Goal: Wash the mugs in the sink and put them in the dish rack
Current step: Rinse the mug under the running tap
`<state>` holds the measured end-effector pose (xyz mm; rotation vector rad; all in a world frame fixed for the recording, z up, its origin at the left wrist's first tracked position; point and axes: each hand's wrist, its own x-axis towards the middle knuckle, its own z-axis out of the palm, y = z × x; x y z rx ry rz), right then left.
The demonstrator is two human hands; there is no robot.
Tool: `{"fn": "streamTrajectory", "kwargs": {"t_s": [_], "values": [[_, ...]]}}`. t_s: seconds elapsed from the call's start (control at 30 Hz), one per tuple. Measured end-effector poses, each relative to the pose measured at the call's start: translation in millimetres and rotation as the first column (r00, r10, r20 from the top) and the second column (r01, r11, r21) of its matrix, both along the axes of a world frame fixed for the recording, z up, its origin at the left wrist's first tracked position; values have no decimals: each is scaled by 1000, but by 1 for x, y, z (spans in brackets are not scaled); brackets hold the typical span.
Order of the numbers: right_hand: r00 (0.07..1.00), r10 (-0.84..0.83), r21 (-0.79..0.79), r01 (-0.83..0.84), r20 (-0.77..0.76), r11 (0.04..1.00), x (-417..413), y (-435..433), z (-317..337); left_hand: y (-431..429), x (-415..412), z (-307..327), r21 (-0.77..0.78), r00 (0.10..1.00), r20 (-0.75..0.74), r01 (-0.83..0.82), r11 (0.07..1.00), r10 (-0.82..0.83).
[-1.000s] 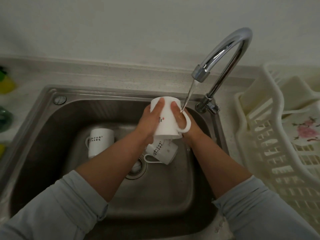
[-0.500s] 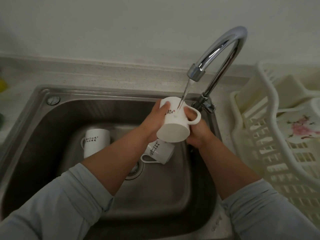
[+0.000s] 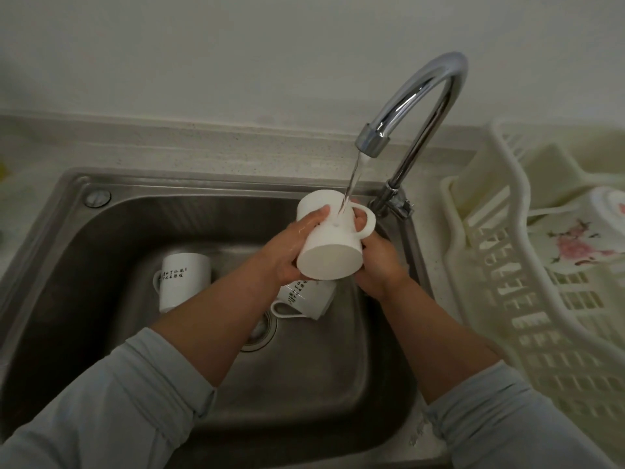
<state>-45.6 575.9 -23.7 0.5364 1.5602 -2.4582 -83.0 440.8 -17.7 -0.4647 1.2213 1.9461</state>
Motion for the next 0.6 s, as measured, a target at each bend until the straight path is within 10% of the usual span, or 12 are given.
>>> {"fn": "streamTrajectory", "kwargs": {"t_s": [0.27, 0.4, 0.6], "values": [[964, 247, -279, -212, 96, 936, -4, 15, 7, -5, 14, -6, -275, 840, -531, -51, 960, -108], [917, 386, 46, -392, 102, 919, -6, 13, 7, -18, 23, -8, -543, 658, -633, -3, 840, -408], [986, 164, 614, -118, -19, 781, -10, -18, 12, -25, 28, -7, -674, 556, -662, -151, 723, -502]]}}
